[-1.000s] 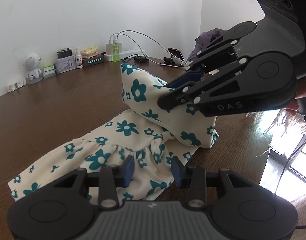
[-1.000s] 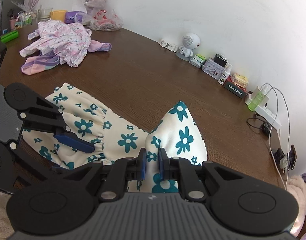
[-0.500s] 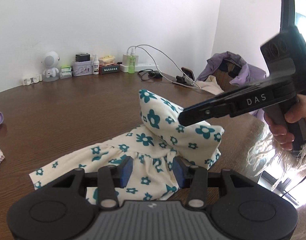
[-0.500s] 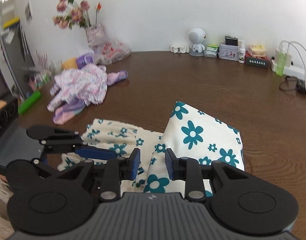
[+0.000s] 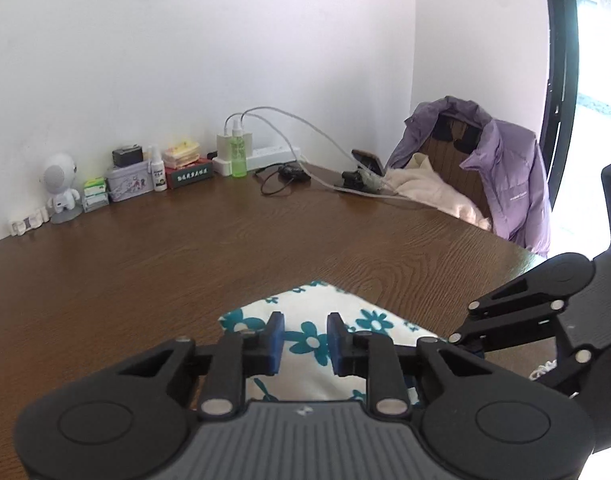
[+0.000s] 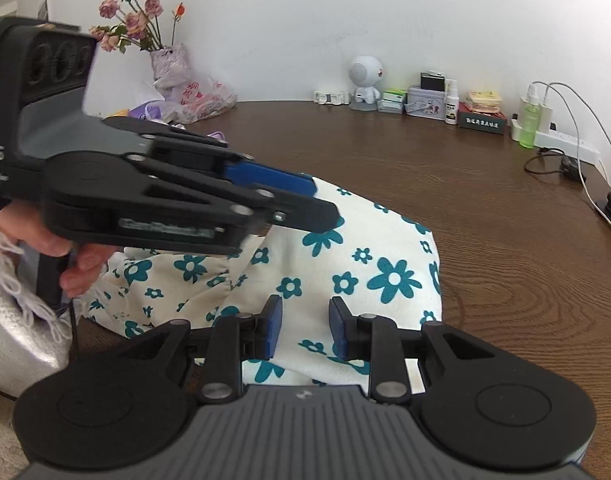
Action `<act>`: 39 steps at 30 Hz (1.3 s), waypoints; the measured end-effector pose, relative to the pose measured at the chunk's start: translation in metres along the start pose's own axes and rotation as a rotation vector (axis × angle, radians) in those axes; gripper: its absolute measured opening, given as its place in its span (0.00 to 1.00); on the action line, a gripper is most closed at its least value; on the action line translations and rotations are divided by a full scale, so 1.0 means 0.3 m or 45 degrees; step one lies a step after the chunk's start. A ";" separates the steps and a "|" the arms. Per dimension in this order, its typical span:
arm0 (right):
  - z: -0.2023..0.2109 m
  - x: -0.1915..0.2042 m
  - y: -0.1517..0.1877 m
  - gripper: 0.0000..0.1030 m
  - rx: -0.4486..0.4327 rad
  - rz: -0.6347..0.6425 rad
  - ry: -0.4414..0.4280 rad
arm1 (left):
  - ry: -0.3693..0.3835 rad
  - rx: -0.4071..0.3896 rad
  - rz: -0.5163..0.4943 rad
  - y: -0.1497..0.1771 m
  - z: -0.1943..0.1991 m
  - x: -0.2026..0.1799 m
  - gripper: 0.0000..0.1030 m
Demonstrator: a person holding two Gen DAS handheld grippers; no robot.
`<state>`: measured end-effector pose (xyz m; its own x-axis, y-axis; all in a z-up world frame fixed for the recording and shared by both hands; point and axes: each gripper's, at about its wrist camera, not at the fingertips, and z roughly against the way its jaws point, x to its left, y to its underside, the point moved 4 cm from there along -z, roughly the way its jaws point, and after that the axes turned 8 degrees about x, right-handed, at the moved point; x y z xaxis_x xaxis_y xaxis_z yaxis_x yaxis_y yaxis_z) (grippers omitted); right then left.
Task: Fold clothes
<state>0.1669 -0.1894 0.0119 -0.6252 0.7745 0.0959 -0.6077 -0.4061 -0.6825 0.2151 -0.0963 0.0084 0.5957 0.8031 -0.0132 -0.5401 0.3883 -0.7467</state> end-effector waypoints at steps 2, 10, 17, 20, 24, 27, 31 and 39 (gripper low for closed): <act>-0.014 0.021 0.003 0.26 -0.001 0.032 0.002 | 0.006 0.025 0.056 0.034 -0.017 0.033 0.21; -0.053 0.083 0.014 0.26 0.004 0.078 0.006 | 0.030 0.039 0.173 0.124 -0.011 0.111 0.21; -0.031 0.080 0.016 0.26 -0.037 0.044 -0.001 | 0.037 0.032 0.188 0.125 -0.014 0.116 0.21; 0.055 0.022 -0.007 0.34 -0.119 -0.045 -0.065 | 0.028 0.016 0.176 0.121 -0.005 0.107 0.21; 0.111 -0.131 -0.006 0.41 -0.153 -0.243 -0.050 | 0.022 -0.048 0.156 0.111 0.023 0.090 0.22; 0.071 -0.253 0.027 0.42 -0.098 -0.411 -0.114 | 0.019 -0.091 0.099 0.099 0.051 0.060 0.24; 0.014 -0.356 0.071 0.51 -0.054 -0.587 -0.256 | 0.041 -0.066 -0.007 0.093 0.071 0.008 0.32; -0.056 -0.383 0.111 0.58 -0.036 -0.680 -0.369 | 0.019 0.043 -0.051 0.135 0.036 0.003 0.31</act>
<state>0.2267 -0.2836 -0.0341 -0.3476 0.7022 0.6214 -0.8634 0.0187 -0.5041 0.1873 -0.0750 -0.0145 0.6258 0.7799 0.0058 -0.5354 0.4350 -0.7239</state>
